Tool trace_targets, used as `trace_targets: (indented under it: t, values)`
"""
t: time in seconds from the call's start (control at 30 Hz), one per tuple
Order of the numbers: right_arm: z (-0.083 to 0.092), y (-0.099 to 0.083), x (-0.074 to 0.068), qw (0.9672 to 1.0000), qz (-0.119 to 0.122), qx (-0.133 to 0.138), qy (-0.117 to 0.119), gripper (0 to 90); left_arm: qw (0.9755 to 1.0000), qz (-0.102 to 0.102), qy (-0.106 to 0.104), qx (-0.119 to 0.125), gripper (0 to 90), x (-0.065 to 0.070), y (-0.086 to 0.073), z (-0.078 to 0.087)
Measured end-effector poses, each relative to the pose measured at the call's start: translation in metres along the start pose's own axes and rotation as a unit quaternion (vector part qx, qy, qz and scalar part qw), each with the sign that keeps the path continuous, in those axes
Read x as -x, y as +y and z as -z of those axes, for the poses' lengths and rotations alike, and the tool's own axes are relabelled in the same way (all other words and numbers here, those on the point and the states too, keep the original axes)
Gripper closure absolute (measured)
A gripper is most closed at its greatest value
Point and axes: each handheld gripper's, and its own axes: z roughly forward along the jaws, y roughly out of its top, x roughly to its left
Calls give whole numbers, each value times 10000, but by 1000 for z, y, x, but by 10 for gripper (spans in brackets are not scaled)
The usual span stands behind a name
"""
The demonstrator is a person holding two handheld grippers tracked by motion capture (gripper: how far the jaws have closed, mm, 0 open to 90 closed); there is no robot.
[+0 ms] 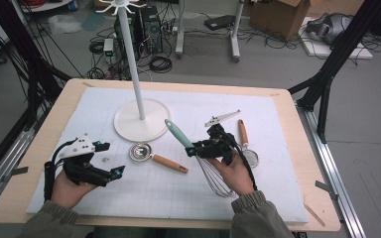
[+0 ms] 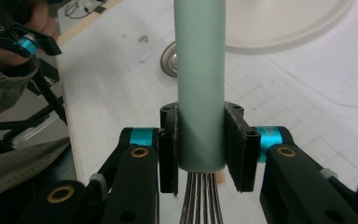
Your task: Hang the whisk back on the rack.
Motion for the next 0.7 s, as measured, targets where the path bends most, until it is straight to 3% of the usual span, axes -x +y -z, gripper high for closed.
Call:
trace_targets:
  t: [0.3, 0.7]
  values:
    - [-2, 4, -18, 9990, 327, 254, 187, 692, 9991, -100, -416, 63, 91, 11, 23, -14]
    - [-19, 7, -41, 9934, 864, 547, 509, 692, 9946, -138, -1005, 208, 214, 21, 45, -28]
